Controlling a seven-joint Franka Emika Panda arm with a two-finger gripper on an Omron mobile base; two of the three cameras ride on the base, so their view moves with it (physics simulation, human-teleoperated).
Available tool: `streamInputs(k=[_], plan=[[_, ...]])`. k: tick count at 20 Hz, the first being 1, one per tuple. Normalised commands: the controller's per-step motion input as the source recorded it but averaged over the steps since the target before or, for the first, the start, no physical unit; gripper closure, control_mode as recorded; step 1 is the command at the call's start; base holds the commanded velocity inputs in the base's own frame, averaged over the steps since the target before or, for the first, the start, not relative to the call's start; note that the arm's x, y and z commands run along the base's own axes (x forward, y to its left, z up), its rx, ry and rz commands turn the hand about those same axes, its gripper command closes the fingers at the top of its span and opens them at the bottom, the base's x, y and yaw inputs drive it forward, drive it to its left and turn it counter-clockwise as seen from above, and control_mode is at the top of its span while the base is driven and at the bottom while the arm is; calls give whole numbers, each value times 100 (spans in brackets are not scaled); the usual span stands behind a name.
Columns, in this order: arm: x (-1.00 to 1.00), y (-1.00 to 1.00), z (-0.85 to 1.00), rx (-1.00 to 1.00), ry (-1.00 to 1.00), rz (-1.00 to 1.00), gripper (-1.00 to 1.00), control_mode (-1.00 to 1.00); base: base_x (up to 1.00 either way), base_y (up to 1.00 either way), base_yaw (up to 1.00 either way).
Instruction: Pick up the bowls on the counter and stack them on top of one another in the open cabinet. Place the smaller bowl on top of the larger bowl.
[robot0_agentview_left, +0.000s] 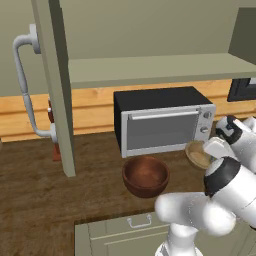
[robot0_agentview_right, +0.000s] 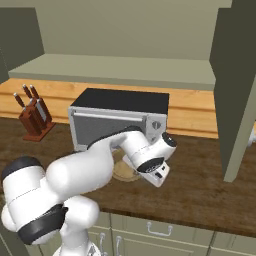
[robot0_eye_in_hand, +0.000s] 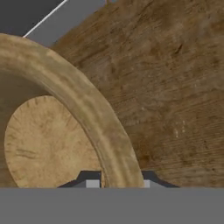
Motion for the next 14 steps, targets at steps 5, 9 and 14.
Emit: streamInputs(k=[5,9,14], plan=[[-50,41,81,6,-7,1,100,-100,0,0,0],[-29,80,69,2,0,7,100,-100,0,0,0],[-9,86,53,-1,0,12,100,-100,0,0,0]])
